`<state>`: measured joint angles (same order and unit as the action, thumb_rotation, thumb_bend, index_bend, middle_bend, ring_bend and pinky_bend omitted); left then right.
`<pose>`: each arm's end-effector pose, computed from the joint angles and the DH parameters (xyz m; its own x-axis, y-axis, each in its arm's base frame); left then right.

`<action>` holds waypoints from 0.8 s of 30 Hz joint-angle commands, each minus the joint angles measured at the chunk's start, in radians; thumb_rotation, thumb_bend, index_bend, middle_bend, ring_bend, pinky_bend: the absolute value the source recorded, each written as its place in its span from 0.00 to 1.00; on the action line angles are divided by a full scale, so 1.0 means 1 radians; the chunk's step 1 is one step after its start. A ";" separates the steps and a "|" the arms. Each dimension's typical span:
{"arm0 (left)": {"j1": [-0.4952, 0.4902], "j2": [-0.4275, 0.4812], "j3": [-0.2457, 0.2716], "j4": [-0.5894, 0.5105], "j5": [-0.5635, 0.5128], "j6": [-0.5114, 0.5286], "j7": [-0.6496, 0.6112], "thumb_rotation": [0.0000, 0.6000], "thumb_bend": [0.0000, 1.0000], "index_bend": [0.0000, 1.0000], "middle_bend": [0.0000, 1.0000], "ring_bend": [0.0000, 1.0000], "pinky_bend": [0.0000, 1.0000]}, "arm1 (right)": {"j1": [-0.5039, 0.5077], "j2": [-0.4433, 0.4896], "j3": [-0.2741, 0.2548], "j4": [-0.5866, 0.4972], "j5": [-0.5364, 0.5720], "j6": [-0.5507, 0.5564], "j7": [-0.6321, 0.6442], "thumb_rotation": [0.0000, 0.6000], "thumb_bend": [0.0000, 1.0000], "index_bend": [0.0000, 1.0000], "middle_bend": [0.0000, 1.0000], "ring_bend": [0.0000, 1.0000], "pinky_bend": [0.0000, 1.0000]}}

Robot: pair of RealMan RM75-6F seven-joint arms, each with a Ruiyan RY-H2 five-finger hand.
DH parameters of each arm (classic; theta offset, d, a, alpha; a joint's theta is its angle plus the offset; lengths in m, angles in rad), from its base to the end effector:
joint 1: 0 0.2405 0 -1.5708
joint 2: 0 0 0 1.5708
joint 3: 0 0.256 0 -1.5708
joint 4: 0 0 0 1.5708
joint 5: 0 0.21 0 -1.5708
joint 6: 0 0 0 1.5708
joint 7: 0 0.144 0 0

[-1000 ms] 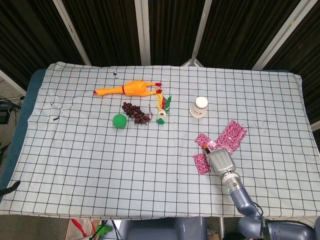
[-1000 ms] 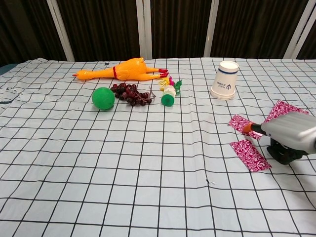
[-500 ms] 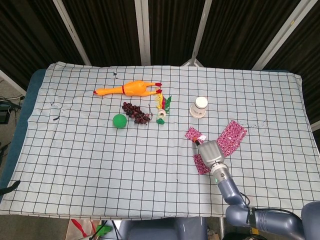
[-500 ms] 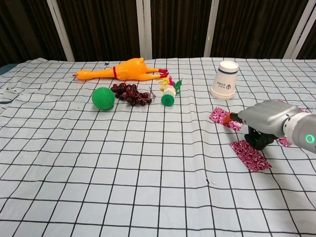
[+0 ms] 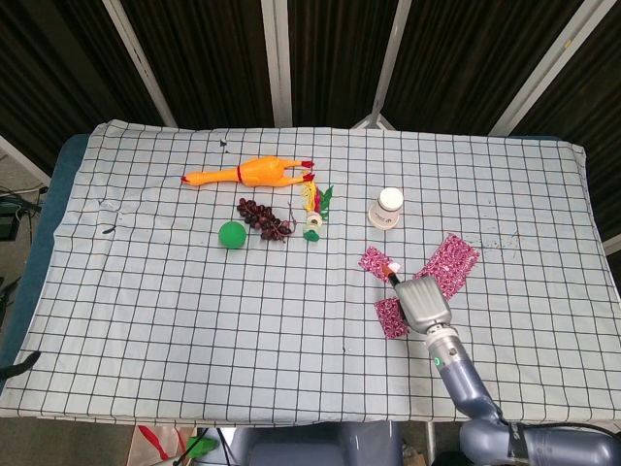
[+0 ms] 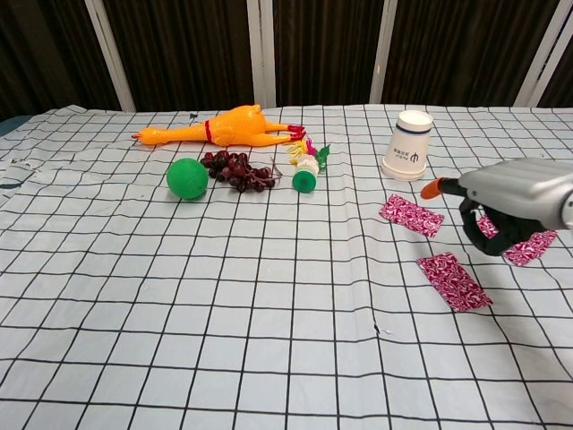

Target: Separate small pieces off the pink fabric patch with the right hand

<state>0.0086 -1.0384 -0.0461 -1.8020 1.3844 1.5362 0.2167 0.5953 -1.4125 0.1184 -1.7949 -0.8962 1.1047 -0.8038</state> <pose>-0.3077 0.1486 0.1789 0.4863 0.0312 0.8733 0.8566 0.1804 -0.4834 -0.1841 -0.2859 0.0151 0.6205 -0.3133 0.7189 -0.7842 -0.2485 0.5686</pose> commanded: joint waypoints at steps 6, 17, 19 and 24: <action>0.003 0.006 0.009 0.000 0.018 0.002 -0.016 1.00 0.20 0.11 0.02 0.05 0.06 | -0.242 0.171 -0.190 -0.152 -0.388 0.285 0.225 1.00 0.51 0.00 0.09 0.26 0.19; 0.005 0.030 0.010 0.004 0.012 -0.010 -0.069 1.00 0.20 0.11 0.02 0.05 0.06 | -0.408 0.208 -0.290 0.010 -0.638 0.502 0.430 1.00 0.42 0.00 0.08 0.20 0.14; 0.004 0.033 0.010 0.006 0.010 -0.014 -0.077 1.00 0.20 0.11 0.02 0.05 0.06 | -0.438 0.202 -0.284 0.036 -0.634 0.539 0.429 1.00 0.42 0.00 0.08 0.20 0.14; 0.002 0.036 0.011 0.006 0.012 -0.019 -0.085 1.00 0.20 0.11 0.02 0.05 0.06 | -0.464 0.206 -0.256 0.071 -0.616 0.563 0.452 1.00 0.42 0.00 0.08 0.20 0.14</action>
<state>0.0111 -1.0022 -0.0354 -1.7959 1.3958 1.5168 0.1325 0.1397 -1.2094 -0.1506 -1.7335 -1.5211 1.6588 -0.3646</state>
